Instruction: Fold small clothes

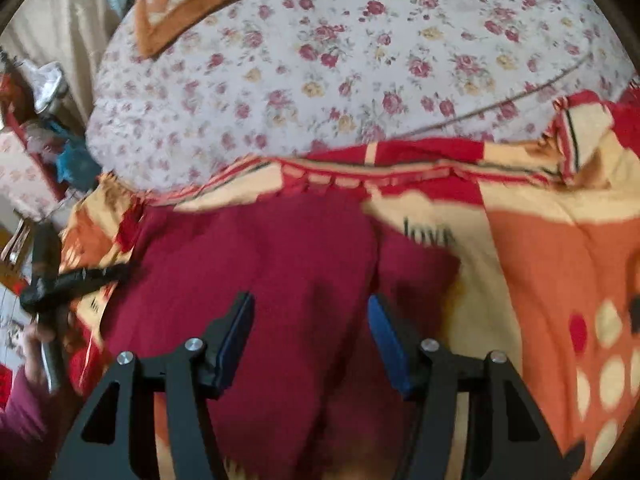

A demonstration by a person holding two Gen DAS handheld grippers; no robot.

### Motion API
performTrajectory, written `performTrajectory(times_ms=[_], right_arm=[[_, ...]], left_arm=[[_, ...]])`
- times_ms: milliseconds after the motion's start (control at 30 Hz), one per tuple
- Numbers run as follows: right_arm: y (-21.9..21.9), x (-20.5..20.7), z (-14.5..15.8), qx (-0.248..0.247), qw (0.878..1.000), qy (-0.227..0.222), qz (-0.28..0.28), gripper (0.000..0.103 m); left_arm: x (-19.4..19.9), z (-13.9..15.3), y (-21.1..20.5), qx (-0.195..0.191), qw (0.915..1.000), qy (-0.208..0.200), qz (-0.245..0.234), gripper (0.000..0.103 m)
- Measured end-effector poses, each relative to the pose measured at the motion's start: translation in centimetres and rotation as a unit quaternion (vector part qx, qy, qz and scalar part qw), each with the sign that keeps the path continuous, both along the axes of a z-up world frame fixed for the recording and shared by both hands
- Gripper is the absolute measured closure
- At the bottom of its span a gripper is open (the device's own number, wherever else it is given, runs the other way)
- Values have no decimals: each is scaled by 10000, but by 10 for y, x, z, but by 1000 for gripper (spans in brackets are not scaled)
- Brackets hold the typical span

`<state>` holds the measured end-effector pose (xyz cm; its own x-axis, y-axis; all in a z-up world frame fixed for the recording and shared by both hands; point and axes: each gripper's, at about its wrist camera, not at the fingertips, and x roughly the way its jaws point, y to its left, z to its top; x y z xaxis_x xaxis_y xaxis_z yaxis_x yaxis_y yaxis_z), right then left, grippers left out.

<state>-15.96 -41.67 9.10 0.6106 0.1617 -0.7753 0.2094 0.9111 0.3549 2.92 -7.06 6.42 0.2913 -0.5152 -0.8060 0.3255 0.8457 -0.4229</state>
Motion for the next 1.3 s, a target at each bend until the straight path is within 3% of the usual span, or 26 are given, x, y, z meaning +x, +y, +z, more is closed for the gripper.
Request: performTrajectory(times_ms=[100, 167, 233, 267, 367, 467, 567, 667, 733, 833, 967, 1167, 1300], right_arm=[[22, -24, -8, -106, 9997, 110, 214, 42], [34, -28, -19, -249, 9989, 266, 289, 50], [38, -25, -33, -242, 9981, 509, 256, 86], [38, -27, -34, -219, 9985, 455, 207, 93], [34, -40, -16, -145, 9997, 136, 115, 98], [29, -57, -7, -151, 9999, 63, 22, 98], [31, -61, -27, -144, 9991, 403, 42, 98], [27, -64, -28, 95, 9993, 346, -135, 94], [20, -67, -13, 117, 9985, 251, -473, 63], [19, -60, 10, 74, 9990, -51, -431, 57], [35, -15, 19, -537, 9983, -37, -215, 58], [25, 79, -22, -904, 9932, 638, -350, 58], [20, 116, -48, -1210, 9856, 1142, -295, 58]], left_arm=[[-16, -2, 9, -41, 10000, 36, -10, 85], [-24, -3, 14, -76, 9999, 84, 36, 85], [-30, -3, 17, -91, 9999, 100, 57, 85], [-33, -1, 19, -83, 9999, 105, 66, 85], [-45, 8, 26, -49, 10000, 5, 77, 85], [-55, 14, 31, 104, 9997, -229, 69, 85], [-58, 11, 27, 211, 9993, -308, 63, 85], [-55, 3, 23, 322, 9990, -258, 192, 85], [-53, 1, 21, 371, 9985, -316, 258, 85], [-48, -4, 18, 435, 9973, -400, 430, 85], [-40, -16, 18, 562, 9950, -387, 724, 85], [-39, -28, 14, 742, 9927, -568, 762, 84], [-40, -32, 12, 753, 9919, -724, 720, 81]])
